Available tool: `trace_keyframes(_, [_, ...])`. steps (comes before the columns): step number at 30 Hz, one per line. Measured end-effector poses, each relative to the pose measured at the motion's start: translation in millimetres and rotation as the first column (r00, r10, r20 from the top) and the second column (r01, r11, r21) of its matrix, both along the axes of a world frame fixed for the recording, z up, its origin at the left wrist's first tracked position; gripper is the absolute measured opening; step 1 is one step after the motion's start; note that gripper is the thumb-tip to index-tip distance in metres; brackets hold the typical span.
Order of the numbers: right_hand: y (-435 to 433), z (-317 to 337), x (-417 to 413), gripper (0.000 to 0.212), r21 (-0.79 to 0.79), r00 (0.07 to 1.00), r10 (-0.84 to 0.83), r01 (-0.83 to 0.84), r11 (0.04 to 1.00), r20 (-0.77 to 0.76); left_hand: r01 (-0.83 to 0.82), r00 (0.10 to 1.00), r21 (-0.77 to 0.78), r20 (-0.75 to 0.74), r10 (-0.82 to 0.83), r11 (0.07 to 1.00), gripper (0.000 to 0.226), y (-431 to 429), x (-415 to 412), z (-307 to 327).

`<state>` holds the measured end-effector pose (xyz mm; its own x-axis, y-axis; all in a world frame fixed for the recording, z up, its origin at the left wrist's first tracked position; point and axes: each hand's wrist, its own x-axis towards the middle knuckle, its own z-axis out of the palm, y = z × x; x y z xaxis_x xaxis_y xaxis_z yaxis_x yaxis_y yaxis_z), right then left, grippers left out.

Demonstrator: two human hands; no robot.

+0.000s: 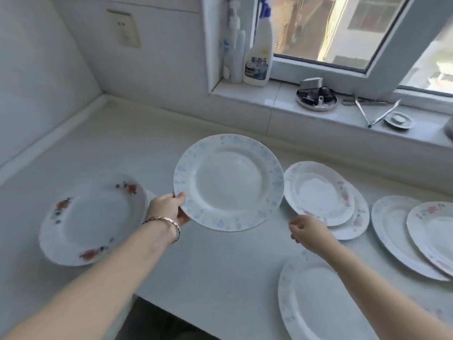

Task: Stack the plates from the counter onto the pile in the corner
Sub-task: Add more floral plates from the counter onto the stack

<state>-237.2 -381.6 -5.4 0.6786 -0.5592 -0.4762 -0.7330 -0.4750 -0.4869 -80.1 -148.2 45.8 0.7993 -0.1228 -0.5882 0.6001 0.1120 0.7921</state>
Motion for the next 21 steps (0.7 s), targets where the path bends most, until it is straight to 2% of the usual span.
trace_keyframes(7, [110,-13,107,0.016,0.058,0.994,0.108,-0.109,0.992,0.007,-0.188,0.981,0.126,-0.016,0.192,0.974,0.026,157,78,-10])
trace_keyframes(9, [132,-16,127,0.014,0.071,0.992,0.129,-0.128,0.989,-0.008,-0.216,0.975,0.143,-0.019,0.221,0.966,0.017,187,91,-14])
trace_keyframes(12, [155,-18,146,0.012,0.069,0.987,0.154,-0.151,0.986,-0.037,-0.258,0.963,0.178,-0.03,0.267,0.95,0.028,215,100,-19])
trace_keyframes(16, [169,-16,161,0.012,0.047,0.977,0.204,-0.201,0.978,-0.058,-0.282,0.953,0.181,-0.062,0.297,0.942,0.013,232,99,-23])
trace_keyframes(21, [168,-12,171,0.013,-0.009,0.956,0.273,-0.275,0.961,-0.104,-0.307,0.938,0.173,-0.112,0.329,0.936,0.013,237,89,-38])
